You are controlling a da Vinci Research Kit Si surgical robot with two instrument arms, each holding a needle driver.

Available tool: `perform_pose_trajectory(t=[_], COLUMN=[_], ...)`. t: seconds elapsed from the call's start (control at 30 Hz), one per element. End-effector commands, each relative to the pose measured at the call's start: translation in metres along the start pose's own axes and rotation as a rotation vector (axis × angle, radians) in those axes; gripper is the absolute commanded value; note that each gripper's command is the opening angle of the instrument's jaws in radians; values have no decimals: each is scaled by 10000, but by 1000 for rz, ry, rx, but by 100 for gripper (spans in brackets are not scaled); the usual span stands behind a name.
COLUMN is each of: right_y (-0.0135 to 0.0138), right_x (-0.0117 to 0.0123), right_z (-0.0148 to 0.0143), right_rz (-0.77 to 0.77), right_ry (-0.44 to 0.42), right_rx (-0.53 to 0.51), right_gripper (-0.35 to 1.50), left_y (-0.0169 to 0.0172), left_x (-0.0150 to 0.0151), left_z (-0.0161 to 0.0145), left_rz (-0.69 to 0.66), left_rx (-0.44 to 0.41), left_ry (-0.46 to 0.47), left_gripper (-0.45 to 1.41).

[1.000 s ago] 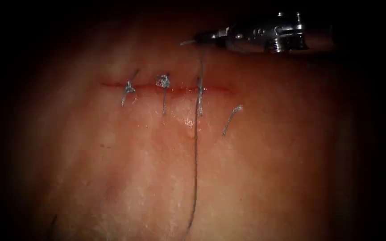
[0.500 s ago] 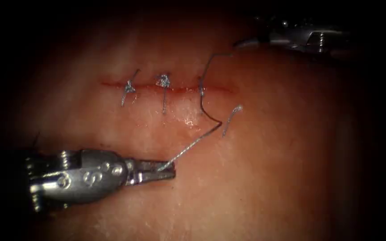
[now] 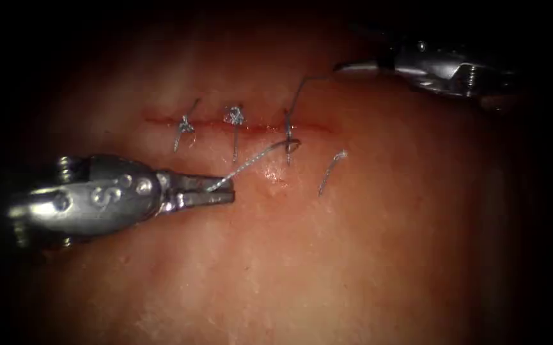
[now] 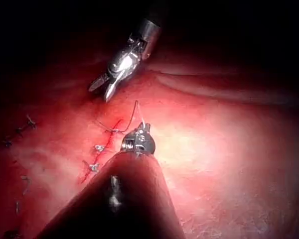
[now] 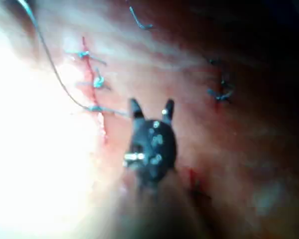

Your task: Wound Closure

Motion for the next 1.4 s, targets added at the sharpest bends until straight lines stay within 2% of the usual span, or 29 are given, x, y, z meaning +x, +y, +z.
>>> perform_pose_trajectory(t=[0.03, 0.07, 0.1, 0.13, 0.27, 0.4, 0.5, 0.6, 0.67, 0.83, 1.03, 1.07, 1.17, 1.33, 1.37, 1.4], right_y=[-9, -15, -21, -24, -43, -59, -76, -81, -87, -92, -101, -103, -103, -102, -99, -99], right_x=[0, -4, -6, -7, -3, -2, -2, -1, 1, 1, 3, 4, 4, 3, 3, 3], right_z=[26, 36, 43, 46, 54, 60, 64, 64, 61, 58, 53, 50, 49, 49, 49, 49], right_rz=[-5, -11, -16, -19, -24, -32, -41, -43, -43, -46, -48, -50, -51, -34, -23, -23], right_ry=[24, 29, 34, 37, 50, 58, 68, 75, 88, 103, 126, 145, 165, 214, 238, 238], right_rx=[9, 15, 24, 28, 51, 70, 85, 88, 90, 98, 113, 125, 128, 119, 69, 69], right_gripper=[11, -16, -32, -35, -35, -35, -35, -35, -35, -35, -35, -35, -35, -35, -35, -35], left_y=[-10, -18, -25, -30, -66, -85, -111, -121, -134, -141, -151, -157, -160, -153, -141, -141], left_x=[4, 6, 8, 8, 5, -1, -10, -14, -24, -40, -69, -82, -89, -103, -108, -108], left_z=[12, 15, 17, 18, 24, 33, 51, 62, 80, 103, 130, 139, 145, 158, 164, 164], left_rz=[-1, 0, 1, -1, -10, -16, -23, -22, -14, 2, 27, 34, 36, 32, 32, 32], left_rx=[7, 8, 9, 9, 19, 28, 45, 51, 49, 35, 10, 1, -3, -20, -29, -29], left_ry=[4, 4, 3, 3, 5, 1, -3, -20, -47, -70, -108, -121, -127, -128, -126, -126], left_gripper=[-45, -45, -45, -45, -45, -45, -45, -45, -45, -45, -45, -45, -45, -45, -45, -45])
